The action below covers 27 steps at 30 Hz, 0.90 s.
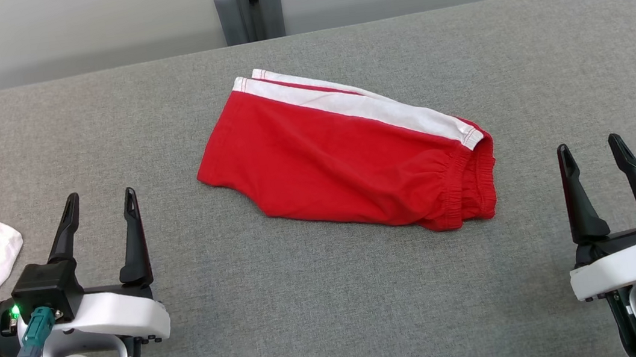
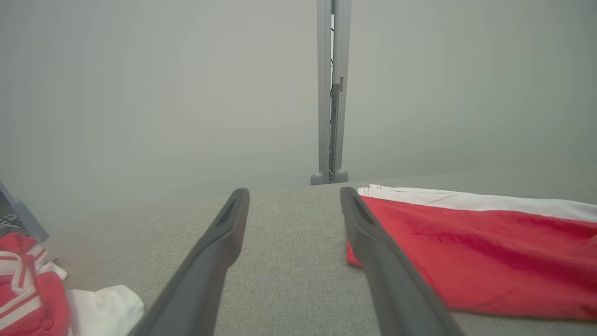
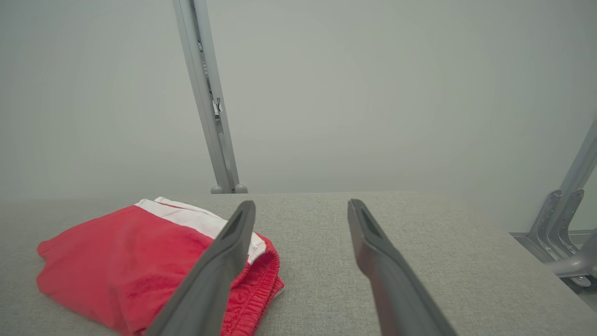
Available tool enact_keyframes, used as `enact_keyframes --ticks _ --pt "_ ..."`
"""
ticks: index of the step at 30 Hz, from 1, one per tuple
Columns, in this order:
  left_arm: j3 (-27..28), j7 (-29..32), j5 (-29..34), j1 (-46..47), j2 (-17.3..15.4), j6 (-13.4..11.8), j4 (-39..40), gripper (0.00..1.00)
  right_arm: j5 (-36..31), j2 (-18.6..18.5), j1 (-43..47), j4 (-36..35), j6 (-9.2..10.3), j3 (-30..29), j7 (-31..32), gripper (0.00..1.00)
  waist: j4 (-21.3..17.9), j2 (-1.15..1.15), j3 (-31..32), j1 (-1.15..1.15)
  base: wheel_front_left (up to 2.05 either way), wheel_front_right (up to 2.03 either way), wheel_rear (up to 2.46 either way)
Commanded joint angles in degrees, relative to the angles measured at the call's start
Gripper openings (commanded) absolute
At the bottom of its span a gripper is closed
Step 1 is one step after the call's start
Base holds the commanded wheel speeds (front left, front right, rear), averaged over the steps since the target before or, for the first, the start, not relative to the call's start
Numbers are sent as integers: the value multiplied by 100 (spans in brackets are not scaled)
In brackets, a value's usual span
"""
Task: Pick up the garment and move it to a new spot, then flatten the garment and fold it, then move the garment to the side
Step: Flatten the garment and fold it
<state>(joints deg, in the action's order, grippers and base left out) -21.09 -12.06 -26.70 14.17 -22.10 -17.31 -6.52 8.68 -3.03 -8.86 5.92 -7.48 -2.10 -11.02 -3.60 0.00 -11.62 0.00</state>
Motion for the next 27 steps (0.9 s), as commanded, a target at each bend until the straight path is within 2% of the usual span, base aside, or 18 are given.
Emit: enact_keyframes --ticks 1,9,15,20,27 --pt "13 22 3 -86 -28 -55 25 100 2 -4 46 -27 -4 -37 49 100 -3 0 -4 0 0 0 0" --pt "-24 133 -8 1 -97 -49 105 100 128 3 -61 0 -4 -8 82 100 -19 0 -44 0 0 0 0" --pt "-138 277 -11 234 -101 99 12 100 203 2 -135 32 -4 37 63 100 -39 0 -107 0 0 0 0" --pt "-450 659 -138 702 60 515 -442 100 303 1 -276 91 -4 205 12 100 -178 0 -288 0 0 0 0" --pt "-819 1329 -338 1583 338 1120 -1527 100 410 -3 -485 218 -3 488 -63 100 -521 0 -631 0 0 0 0"
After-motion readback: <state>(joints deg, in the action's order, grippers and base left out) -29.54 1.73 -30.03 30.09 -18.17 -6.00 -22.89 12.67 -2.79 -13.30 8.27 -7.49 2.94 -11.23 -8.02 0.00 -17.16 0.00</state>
